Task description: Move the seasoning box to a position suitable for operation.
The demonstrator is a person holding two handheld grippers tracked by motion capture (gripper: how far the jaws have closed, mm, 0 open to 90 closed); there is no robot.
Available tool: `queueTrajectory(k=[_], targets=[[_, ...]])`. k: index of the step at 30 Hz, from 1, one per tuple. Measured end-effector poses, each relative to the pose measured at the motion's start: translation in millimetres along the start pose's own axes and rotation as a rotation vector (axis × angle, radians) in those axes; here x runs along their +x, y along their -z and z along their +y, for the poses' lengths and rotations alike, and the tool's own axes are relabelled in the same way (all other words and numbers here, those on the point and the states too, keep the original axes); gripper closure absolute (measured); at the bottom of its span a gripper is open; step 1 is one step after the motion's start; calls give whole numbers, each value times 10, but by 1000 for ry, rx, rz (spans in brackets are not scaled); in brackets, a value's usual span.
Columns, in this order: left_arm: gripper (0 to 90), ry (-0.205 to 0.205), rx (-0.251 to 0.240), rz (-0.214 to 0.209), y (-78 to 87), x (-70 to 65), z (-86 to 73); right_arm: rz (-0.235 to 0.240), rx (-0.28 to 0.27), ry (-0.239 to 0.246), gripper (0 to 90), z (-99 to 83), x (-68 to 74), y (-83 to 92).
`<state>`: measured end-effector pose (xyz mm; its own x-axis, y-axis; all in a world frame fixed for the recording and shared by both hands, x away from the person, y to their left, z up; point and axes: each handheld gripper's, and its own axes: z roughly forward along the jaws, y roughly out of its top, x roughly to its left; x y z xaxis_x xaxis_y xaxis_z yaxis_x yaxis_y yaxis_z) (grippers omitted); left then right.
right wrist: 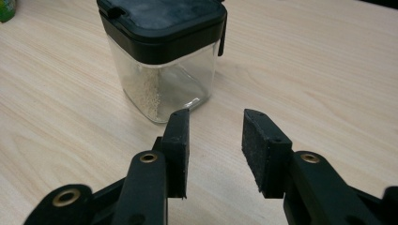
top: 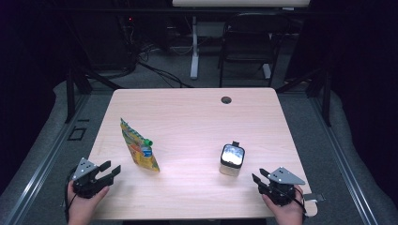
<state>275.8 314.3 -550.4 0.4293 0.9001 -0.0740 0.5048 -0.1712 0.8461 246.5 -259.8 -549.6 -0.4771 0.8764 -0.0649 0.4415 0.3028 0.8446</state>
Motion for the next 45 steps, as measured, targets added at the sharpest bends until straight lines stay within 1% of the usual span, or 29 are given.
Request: queueTrajectory(k=[1, 2, 3, 5, 8, 9, 10, 13, 15, 18, 19, 20, 21, 22, 23, 24, 25, 26, 27, 29, 30, 32, 36, 38, 39, 40, 41, 43, 45], targets=[[513, 12, 0, 1, 0, 10, -11, 4, 5, -7, 616, -7, -12, -1], [515, 21, 4, -1, 0, 15, -15, 16, -1, -36, 605, -24, -31, -14], [515, 30, 6, -1, -2, 24, -21, 26, -11, -52, 599, -32, -39, -24], [515, 36, 5, 4, -6, 38, -27, 40, -12, -79, 589, -45, -54, -35], [515, 35, 3, 5, -4, 42, -27, 40, -7, -80, 591, -47, -62, -50], [518, 34, 0, 2, -3, 42, -24, 41, -7, -84, 613, -44, -67, -56], [525, 26, -2, 2, -2, 36, -21, 39, -18, -95, 630, -32, -73, -65], [532, 24, -13, -4, 17, 19, -13, 33, -23, -101, 654, -13, -72, -76], [534, 20, -12, -3, 28, 12, -10, 39, -22, -101, 656, 5, -60, -93], [536, 24, -14, -3, 32, 10, -11, 43, -10, -83, 655, 50, -41, -117], [543, 25, -15, -2, 33, 9, -11, 58, -10, -68, 693, 108, -16, -145], [543, 26, -18, -2, 30, 9, -9, 65, -4, -55, 711, 127, -13, -152], [545, 26, -17, -3, 29, 8, -8, 63, 2, -38, 734, 149, -6, -165], [547, 26, -17, -3, 29, 8, -8, 63, 2, -38, 734, 149, -6, -165], [547, 25, -18, -1, 28, 8, -9, 58, 7, -28, 758, 168, 0, -184], [552, 25, -18, -3, 26, 9, -12, 44, 7, -27, 809, 188, 8, -232], [554, 25, -18, -3, 26, 9, -12, 44, 7, -27, 809, 188, 8, -232], [555, 24, -10, 0, 32, 13, -14, 40, 15, -48, 833, 196, 15, -284], [557, 24, -10, 0, 32, 13, -14, 47, 22, -52, 847, 202, 15, -307], [558, 25, -6, 2, 35, 17, -11, 52, 28, -53, 861, 208, 21, -327], [557, 28, -8, 4, 33, 21, -9, 50, 22, -59, 875, 218, 53, -359], [557, 29, -9, 4, 30, 22, -8, 44, 22, -51, 889, 225, 87, -369], [555, 28, -8, 3, 26, 21, -11, 56, 23, -34, 900, 240, 177, -385], [554, 28, -7, 4, 27, 25, -13, 85, 23, -47, 899, 262, 219, -396], [554, 28, -7, 4, 27, 25, -13, 85, 23, -47, 899, 262, 219, -396], [554, 30, -8, 5, 29, 27, -12, 99, 24, -31, 894, 293, 278, -421], [554, 31, -8, 6, 29, 28, -11, 104, 20, -29, 891, 305, 314, -445], [554, 32, -9, 6, 29, 28, -12, 108, 22, -19, 883, 318, 344, -466], [554, 30, -10, 5, 33, 27, -12, 126, 14, -7, 867, 353, 411, -529]])
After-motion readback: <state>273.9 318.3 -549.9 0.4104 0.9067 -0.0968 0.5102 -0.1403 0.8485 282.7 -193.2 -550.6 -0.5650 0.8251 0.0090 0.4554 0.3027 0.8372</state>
